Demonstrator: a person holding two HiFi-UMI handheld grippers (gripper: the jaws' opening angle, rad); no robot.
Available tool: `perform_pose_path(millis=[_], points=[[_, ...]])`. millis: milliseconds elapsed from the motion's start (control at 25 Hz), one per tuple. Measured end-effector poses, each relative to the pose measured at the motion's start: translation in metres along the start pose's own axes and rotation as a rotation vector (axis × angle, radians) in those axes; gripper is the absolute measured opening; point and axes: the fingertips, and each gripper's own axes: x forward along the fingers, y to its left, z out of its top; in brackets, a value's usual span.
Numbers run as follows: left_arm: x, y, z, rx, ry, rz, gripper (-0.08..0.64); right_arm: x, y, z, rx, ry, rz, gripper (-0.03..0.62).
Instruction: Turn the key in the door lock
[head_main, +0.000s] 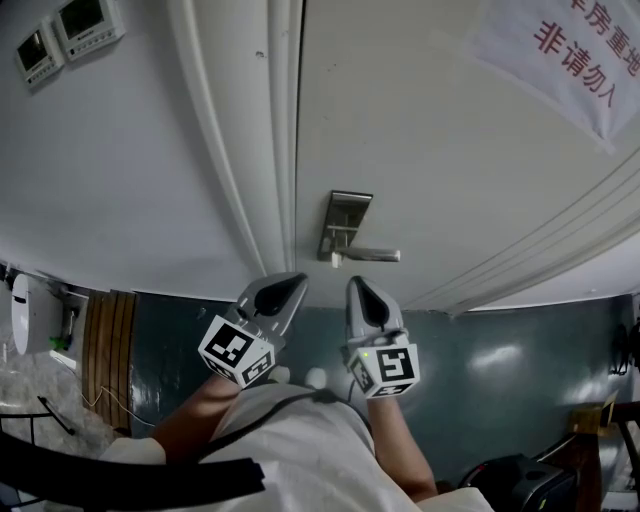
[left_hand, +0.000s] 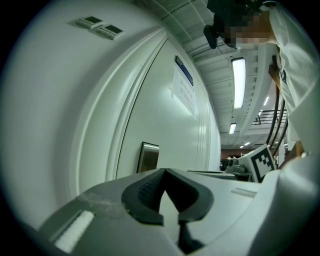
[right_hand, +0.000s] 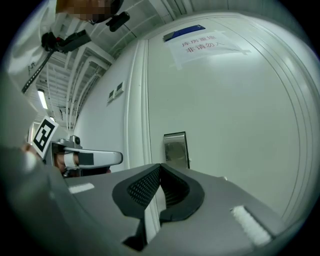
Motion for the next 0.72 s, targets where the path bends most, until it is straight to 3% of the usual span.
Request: perform_pose_path(millis=[720], points=[[-0.017,-0.008,0.013,-0.005,-0.034,0.023,0.005,-0.026,0.002,0.014,0.018,-0.014,-0.032,0.008]])
